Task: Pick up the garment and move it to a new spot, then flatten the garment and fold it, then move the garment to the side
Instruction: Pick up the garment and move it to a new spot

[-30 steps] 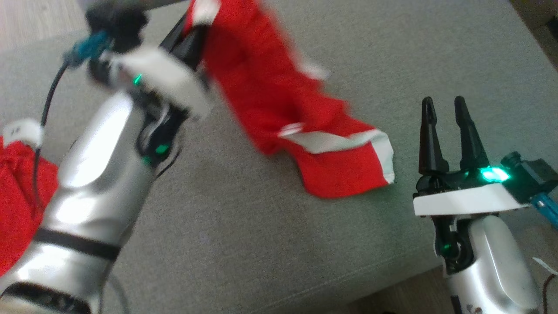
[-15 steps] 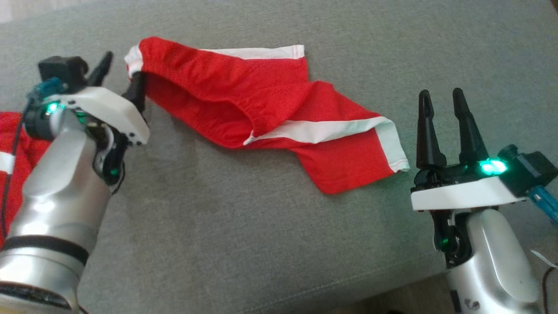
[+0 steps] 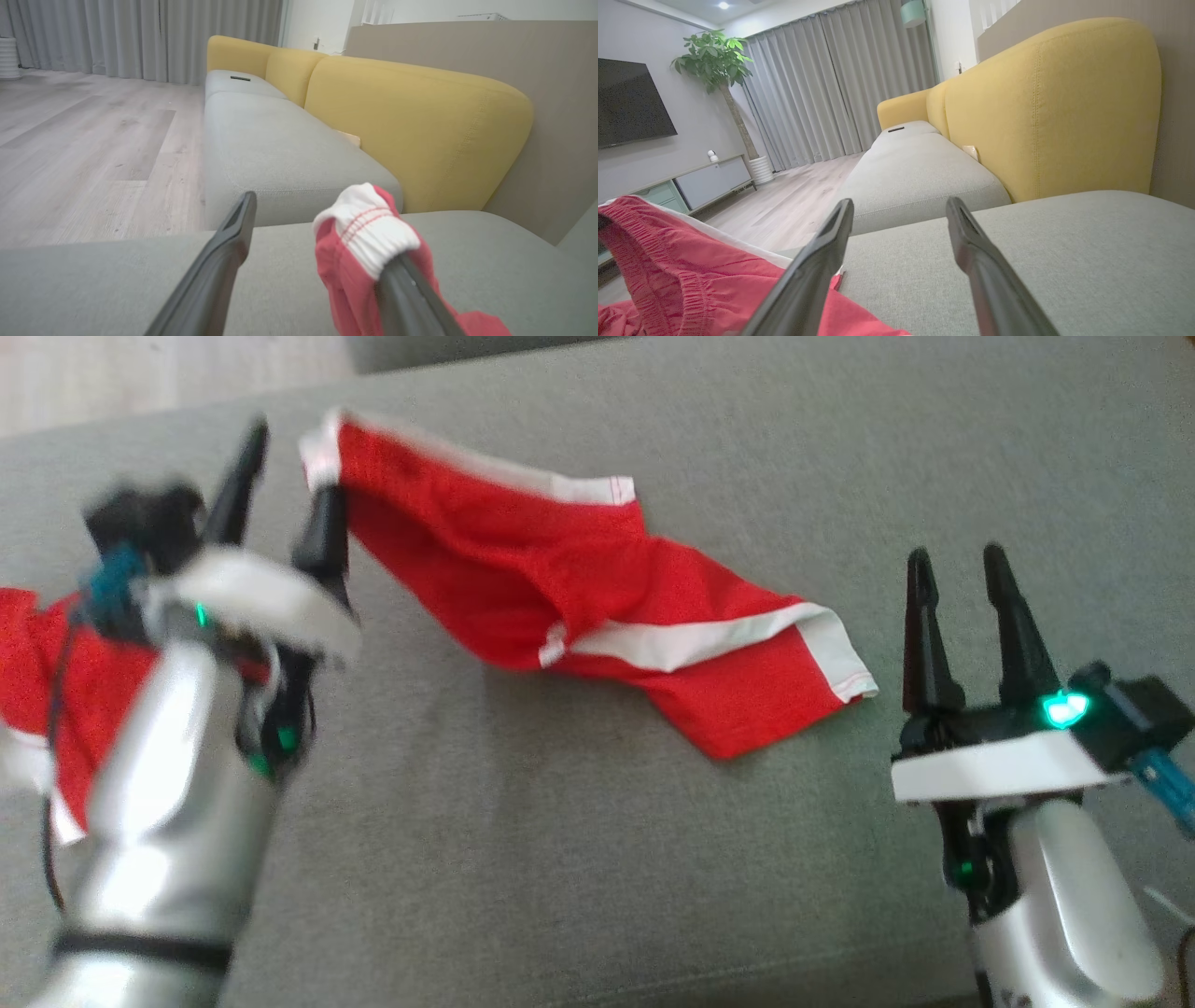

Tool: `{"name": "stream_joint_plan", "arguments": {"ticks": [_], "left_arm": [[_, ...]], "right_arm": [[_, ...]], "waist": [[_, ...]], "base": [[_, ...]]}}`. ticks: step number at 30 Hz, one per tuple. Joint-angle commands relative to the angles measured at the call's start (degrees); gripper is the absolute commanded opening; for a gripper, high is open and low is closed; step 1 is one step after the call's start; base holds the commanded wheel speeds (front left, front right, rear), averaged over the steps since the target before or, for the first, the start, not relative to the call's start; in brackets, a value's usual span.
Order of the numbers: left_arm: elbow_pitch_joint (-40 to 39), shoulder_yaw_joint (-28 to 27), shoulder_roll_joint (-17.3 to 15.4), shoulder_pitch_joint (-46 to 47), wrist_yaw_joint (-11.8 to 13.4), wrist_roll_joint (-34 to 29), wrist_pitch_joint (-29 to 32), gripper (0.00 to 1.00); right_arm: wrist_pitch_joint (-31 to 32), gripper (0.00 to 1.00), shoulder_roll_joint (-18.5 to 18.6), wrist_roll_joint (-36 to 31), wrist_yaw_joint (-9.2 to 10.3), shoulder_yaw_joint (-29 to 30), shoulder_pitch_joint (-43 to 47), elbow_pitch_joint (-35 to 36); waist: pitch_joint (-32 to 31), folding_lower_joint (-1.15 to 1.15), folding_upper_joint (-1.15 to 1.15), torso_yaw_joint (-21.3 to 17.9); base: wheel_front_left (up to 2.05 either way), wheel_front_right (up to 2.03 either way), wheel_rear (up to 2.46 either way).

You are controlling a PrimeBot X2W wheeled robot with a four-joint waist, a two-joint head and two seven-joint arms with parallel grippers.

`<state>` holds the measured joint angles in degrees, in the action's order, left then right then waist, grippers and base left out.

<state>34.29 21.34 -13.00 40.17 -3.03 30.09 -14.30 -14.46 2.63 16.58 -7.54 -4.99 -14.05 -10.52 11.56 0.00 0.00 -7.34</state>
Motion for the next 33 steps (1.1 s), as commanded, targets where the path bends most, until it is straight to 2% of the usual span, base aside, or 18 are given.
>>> {"name": "stream_joint_plan", "arguments": {"ticks": [1,3,7,10,15,22,33], "left_arm": [[-3.5,-3.1,-1.4,-1.3,0.5,-1.1,-0.7,1.00],[-7.2,-4.8,-0.6,-5.7,1.6,-2.6,-0.7,1.00],[-14.7,-7.2,1.4,-14.9,2.4,-6.2,-0.7,1.00],[-21.2,-9.1,4.1,-23.3,2.2,-9.6,-0.7,1.00],[-26.0,-10.8,7.3,-31.0,1.2,-13.3,-0.7,1.00],[-29.4,-13.0,9.6,-36.1,0.3,-16.6,-0.7,1.00],[-30.7,-13.7,10.1,-37.7,0.0,-16.8,-0.7,1.00]], "right_arm": [[-0.5,1.00,0.2,-0.5,0.05,-0.8,0.7,1.5],[-0.5,1.00,0.2,-1.2,0.05,-0.2,1.7,1.4],[-0.5,1.00,0.2,-1.7,0.05,0.8,3.9,1.3],[-0.5,1.00,0.2,-2.1,0.05,1.5,6.3,1.6],[-0.5,1.00,0.2,-2.5,0.05,2.1,8.6,1.7],[-0.5,1.00,0.2,-3.0,0.05,1.9,9.9,2.2],[-0.5,1.00,0.2,-2.8,0.05,2.2,10.6,2.8]], "waist": [[-2.2,0.00,0.00,1.9],[-3.6,0.00,0.00,2.8],[-6.1,0.00,0.00,4.3],[-8.2,0.00,0.00,5.7],[-9.8,0.00,0.00,6.8],[-10.5,0.00,0.00,7.4],[-10.3,0.00,0.00,8.5]], "base": [[0.00,0.00,0.00],[0.00,0.00,0.00],[0.00,0.00,0.00],[0.00,0.00,0.00],[0.00,0.00,0.00],[0.00,0.00,0.00],[0.00,0.00,0.00]]}}
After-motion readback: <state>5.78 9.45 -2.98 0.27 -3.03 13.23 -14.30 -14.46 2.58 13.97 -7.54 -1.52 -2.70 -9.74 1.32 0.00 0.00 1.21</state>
